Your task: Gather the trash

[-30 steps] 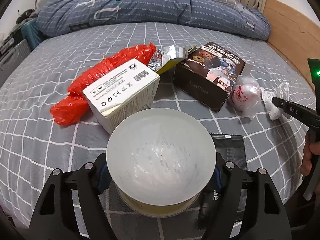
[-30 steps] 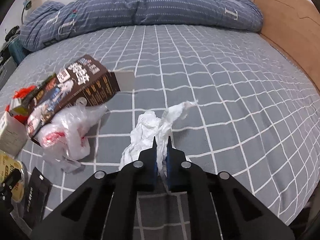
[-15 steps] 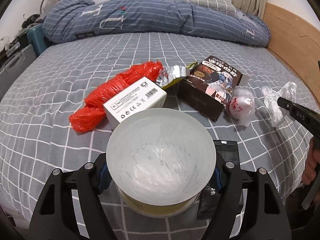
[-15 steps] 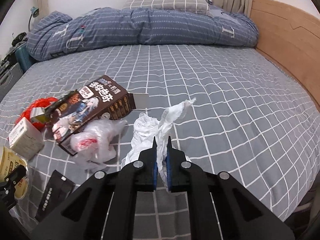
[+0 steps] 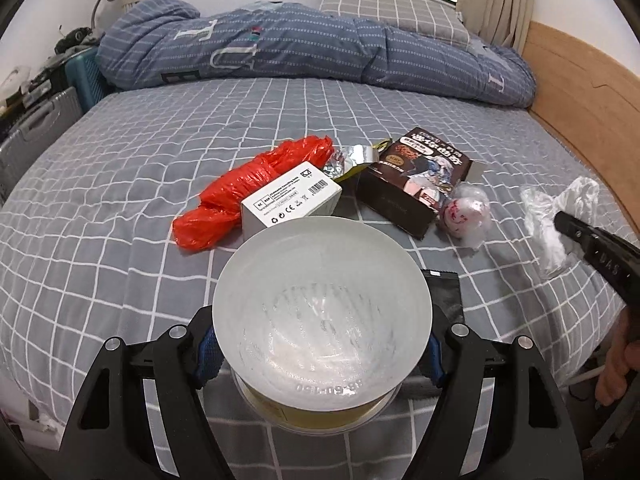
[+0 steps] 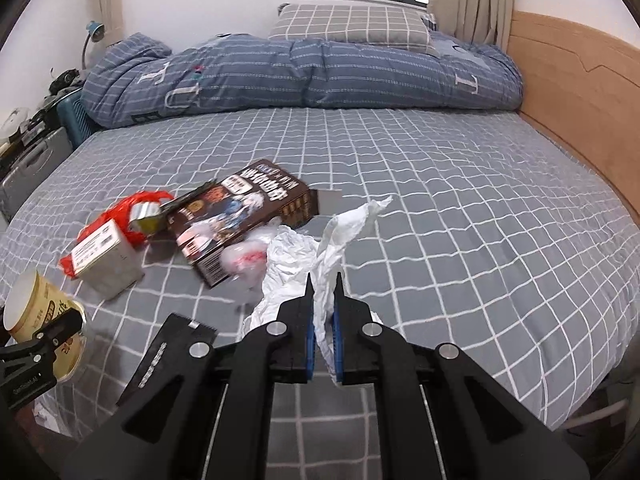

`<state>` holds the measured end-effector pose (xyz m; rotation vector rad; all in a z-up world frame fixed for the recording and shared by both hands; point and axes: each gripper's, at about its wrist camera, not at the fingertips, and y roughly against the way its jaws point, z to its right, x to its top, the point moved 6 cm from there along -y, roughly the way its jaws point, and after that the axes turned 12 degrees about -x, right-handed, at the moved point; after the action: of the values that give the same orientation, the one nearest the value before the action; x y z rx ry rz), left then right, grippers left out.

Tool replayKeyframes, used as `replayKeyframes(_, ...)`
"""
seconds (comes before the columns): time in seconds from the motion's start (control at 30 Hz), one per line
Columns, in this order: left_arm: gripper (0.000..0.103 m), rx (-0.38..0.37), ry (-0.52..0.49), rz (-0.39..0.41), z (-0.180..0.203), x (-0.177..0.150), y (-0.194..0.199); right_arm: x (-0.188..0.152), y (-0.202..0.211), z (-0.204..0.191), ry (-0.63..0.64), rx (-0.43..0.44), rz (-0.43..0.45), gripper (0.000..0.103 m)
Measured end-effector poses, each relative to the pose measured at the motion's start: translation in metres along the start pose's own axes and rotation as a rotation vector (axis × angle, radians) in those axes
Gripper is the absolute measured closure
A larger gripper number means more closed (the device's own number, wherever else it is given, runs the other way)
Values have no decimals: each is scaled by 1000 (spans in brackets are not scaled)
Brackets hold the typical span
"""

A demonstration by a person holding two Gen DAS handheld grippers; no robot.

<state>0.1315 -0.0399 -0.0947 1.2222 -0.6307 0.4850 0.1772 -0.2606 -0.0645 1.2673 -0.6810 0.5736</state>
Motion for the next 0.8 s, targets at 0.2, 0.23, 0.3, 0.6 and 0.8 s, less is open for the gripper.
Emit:
replayKeyframes(0.2, 30, 43, -42, -1, 4, -16, 5, -17, 10, -9, 27, -12, -8, 97)
replayKeyframes(0.23, 30, 42, -44, -3, 5, -18, 5, -20, 11, -9, 29, -13, -12, 97)
replayKeyframes(0.3, 30, 35, -34, -8, 7, -24, 5, -25, 15, -9, 26, -11, -15, 97)
replayKeyframes(0.6, 30, 40, 12, 14, -1, -33, 24, -44, 41, -7, 30, -3, 3, 97)
replayKeyframes(0.8, 30, 48, 0, 22, 6, -46, 35, -60, 53, -7, 34, 9, -11, 97)
